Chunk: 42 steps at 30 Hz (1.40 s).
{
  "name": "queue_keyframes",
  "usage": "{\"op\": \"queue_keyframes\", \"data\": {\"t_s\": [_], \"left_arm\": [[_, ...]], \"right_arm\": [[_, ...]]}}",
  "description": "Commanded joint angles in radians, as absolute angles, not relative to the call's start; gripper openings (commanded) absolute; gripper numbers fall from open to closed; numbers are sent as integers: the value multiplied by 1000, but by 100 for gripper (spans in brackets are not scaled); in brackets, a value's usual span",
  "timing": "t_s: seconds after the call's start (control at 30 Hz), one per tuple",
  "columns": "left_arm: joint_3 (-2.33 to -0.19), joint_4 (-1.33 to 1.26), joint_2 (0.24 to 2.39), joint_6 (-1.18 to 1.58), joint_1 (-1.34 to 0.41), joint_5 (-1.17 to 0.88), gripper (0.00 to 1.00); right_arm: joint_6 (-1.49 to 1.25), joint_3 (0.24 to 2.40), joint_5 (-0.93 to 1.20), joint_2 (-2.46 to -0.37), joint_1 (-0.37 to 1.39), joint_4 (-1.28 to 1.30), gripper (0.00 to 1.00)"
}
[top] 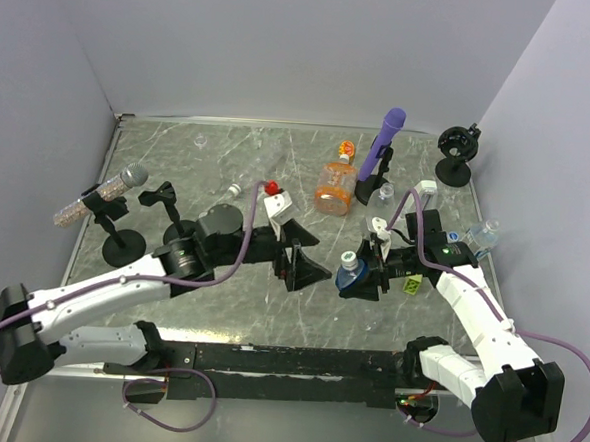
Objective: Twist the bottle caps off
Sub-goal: Unscrew the bottle cap from the plastic bottle.
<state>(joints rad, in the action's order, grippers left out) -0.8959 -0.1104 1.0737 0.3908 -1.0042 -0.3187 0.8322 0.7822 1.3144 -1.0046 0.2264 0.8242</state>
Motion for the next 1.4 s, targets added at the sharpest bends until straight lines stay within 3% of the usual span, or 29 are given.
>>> {"op": "queue_keyframes", "data": {"t_s": [0.0, 0.23, 0.43, 0.9, 1.13, 1.37], "left_arm": [[-919, -311, 1163, 316, -954, -595, 97], [-979, -368, 1298, 328, -953, -703, 86], [-977, -434, 1333, 336, -953, -689, 83], [-1043, -377, 1408, 313, -953, -675, 61], [-1051, -383, 1416, 337, -953, -669, 38], [-1009, -457, 1401, 484, -953, -631, 2]], "right_arm": [[873, 818, 1356, -1003, 233, 811, 13], [876, 819, 1359, -1008, 233, 816, 13], [876, 819, 1359, -1005, 232, 816, 13], [877, 822, 1361, -1008, 233, 821, 13], [877, 822, 1361, -1011, 232, 821, 13], [876, 822, 1358, -1011, 233, 819, 13]]}}
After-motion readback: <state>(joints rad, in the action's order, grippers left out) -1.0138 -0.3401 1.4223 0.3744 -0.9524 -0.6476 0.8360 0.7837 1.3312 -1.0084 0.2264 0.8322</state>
